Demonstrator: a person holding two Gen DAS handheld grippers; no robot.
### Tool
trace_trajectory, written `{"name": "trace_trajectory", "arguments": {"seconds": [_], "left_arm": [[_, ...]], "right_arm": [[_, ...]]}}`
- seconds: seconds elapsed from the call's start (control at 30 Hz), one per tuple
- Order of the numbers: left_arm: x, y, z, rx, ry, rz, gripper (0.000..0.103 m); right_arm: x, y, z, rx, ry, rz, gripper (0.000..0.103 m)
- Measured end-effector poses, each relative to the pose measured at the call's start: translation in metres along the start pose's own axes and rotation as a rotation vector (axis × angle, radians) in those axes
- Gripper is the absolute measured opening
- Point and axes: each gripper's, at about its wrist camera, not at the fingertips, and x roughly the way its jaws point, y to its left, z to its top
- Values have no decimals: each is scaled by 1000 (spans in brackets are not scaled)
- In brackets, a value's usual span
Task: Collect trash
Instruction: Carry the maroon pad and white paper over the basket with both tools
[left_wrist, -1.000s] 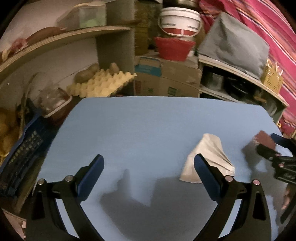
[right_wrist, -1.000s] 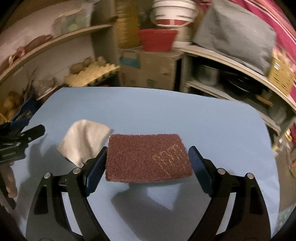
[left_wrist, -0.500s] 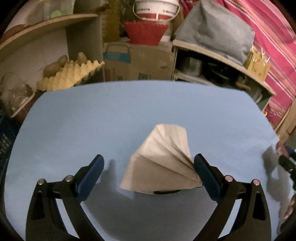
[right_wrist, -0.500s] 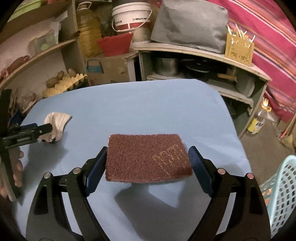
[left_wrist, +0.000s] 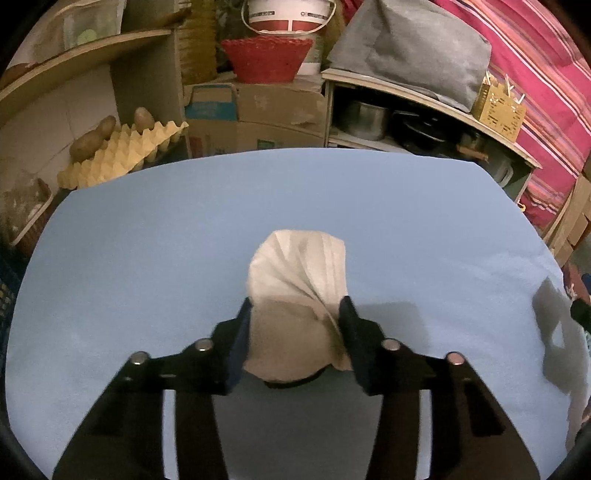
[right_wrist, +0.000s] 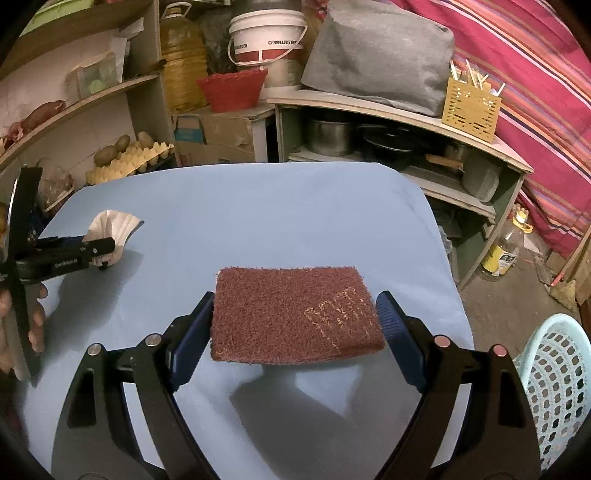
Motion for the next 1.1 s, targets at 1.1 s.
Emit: {"name": "trace_trajectory", "arguments": {"seconds": [1.1], "left_arm": [[-109,-119,-65,7,-75,-13,22]], "right_arm": [[-125,-106,-62,94,-96,-69,85]]}}
